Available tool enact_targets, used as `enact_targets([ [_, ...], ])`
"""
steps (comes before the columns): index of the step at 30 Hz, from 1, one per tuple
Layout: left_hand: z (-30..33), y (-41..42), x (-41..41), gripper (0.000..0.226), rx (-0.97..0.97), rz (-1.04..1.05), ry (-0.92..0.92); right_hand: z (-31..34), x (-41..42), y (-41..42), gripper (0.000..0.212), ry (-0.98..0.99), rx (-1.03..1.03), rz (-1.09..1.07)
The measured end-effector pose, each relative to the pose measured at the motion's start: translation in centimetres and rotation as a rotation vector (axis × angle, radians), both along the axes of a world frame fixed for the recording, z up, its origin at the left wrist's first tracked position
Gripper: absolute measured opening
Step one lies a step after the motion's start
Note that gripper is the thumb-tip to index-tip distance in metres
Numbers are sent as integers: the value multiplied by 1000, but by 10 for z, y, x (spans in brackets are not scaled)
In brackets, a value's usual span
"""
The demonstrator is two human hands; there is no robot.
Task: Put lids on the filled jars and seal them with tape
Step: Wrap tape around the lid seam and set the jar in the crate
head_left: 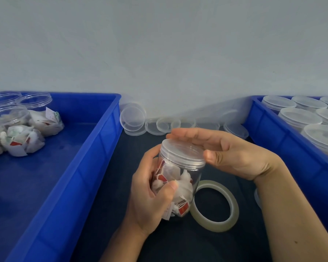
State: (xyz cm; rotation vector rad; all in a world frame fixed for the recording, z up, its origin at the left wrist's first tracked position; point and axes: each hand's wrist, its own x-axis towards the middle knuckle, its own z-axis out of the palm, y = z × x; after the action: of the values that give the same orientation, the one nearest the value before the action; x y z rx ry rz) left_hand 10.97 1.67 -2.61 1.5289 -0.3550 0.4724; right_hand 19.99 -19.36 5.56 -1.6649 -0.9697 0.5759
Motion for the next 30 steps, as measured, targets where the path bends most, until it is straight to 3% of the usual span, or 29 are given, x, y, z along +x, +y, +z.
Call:
enact_targets([
  [9, 2, 0, -1, 59, -8, -47, 23, -7, -4, 5, 96, 136, 136, 89],
  [13, 6, -5, -3, 60, 71, 28, -13, 10, -7, 1, 101, 100, 55, -38],
  [15, 7, -8, -3, 64, 89, 101, -27, 22, -11, 2, 95, 25, -48, -119],
  [19, 5, -9, -4, 75, 218, 284, -30, 40, -19, 17, 60, -184, -291, -220],
  [23, 4, -8, -4, 84, 345, 451, -55, 49, -26, 26, 63, -352, -412, -294],
  [27, 5, -9, -4, 83, 368, 489, -93, 53, -31, 22, 68, -314, -429, -215],
  [30, 3, -6, -4, 78, 288, 382, -93, 52, -31, 15, 73, -235, -349, -147],
])
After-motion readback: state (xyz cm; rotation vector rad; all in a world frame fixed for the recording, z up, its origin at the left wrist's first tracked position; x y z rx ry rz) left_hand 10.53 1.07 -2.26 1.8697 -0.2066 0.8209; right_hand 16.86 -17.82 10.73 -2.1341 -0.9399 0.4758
